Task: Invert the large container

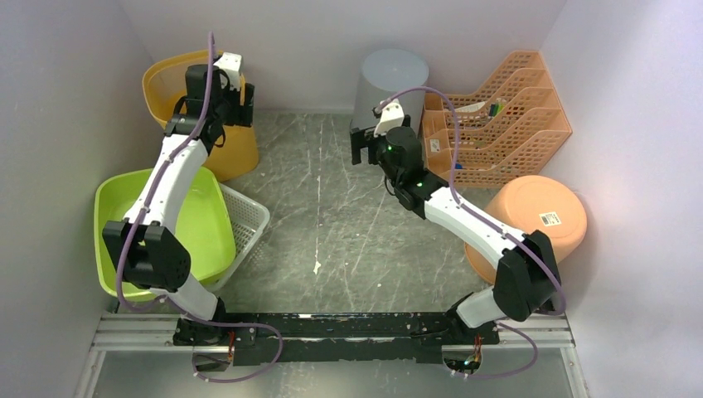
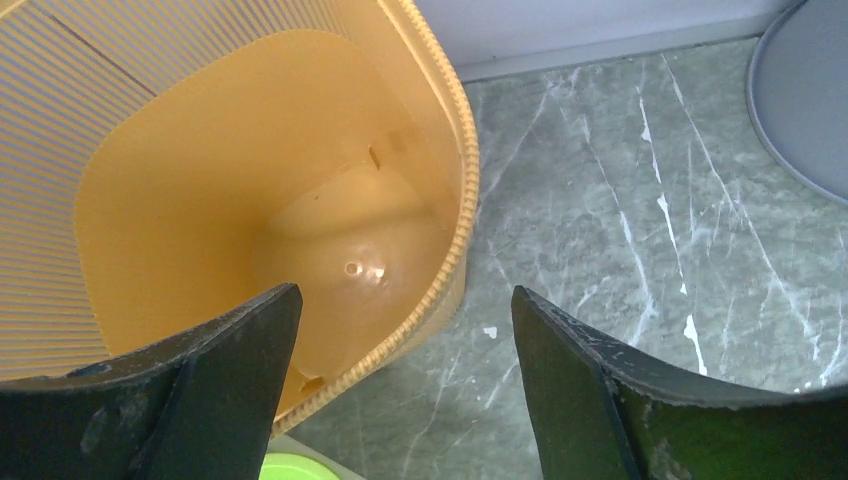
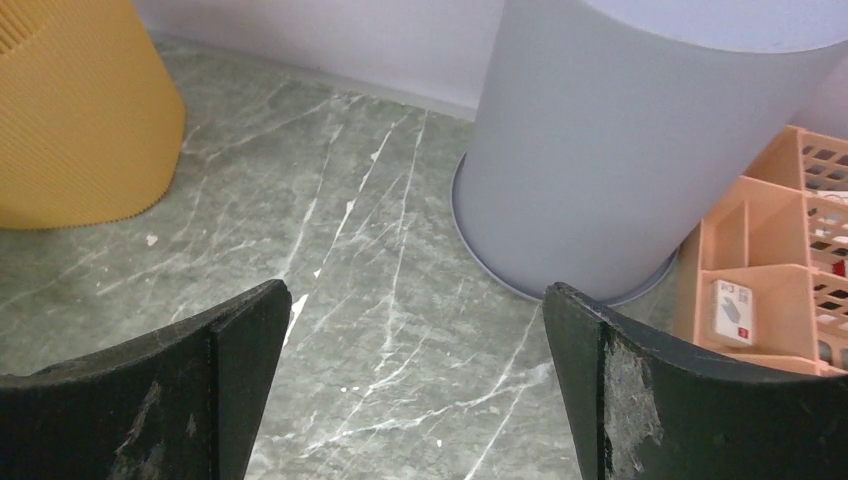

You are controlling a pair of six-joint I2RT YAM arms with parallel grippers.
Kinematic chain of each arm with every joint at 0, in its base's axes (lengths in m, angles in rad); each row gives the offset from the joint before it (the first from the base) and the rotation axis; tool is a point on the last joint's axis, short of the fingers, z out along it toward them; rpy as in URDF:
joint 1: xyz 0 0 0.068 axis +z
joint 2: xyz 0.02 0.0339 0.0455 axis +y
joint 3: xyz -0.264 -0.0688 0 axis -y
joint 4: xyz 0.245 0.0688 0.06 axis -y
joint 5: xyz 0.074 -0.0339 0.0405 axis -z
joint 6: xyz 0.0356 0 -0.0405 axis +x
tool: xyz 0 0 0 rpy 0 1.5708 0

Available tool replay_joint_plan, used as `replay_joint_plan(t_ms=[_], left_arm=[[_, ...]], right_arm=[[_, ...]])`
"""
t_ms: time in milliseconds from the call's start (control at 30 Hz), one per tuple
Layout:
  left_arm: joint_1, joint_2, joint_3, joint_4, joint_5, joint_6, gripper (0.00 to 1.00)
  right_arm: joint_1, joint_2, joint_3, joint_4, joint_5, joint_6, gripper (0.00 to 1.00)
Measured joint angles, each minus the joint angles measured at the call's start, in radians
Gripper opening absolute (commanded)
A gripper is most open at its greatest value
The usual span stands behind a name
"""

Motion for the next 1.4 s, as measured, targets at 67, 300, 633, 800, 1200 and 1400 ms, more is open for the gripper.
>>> replay_joint_plan(t_ms=[67, 300, 633, 800, 1200, 1400], left_arm=[[0.0, -0.013, -0.01, 0.001, 0.016, 0.005, 0.82], [0.001, -0.013, -0.008, 0.013, 0.026, 0.053, 0.24], [-0.004, 0.025, -0.081, 0.01, -0.001, 0.045, 0.64], [-0.004, 0.026, -0.09, 0.011, -0.011, 0.038, 0.29], [-0.024, 0.008, -0.091, 0.059, -0.085, 0.062, 0.07], [-0.207, 0.0, -0.047, -0.007, -0.174, 0.047, 0.07]], right_arm=[[0.0, -0.021, -0.003, 0.0, 0.015, -0.001, 1.0], [0.0, -0.023, -0.003, -0.025, 0.042, 0.0, 1.0], [0.0, -0.042, -0.003, -0.045, 0.093, -0.011, 1.0], [0.0, -0.072, -0.013, -0.046, 0.107, -0.015, 1.0], [-0.003, -0.09, -0.05, -0.046, 0.163, -0.019, 1.0], [-0.017, -0.098, -0.057, -0.046, 0.183, -0.008, 1.0]])
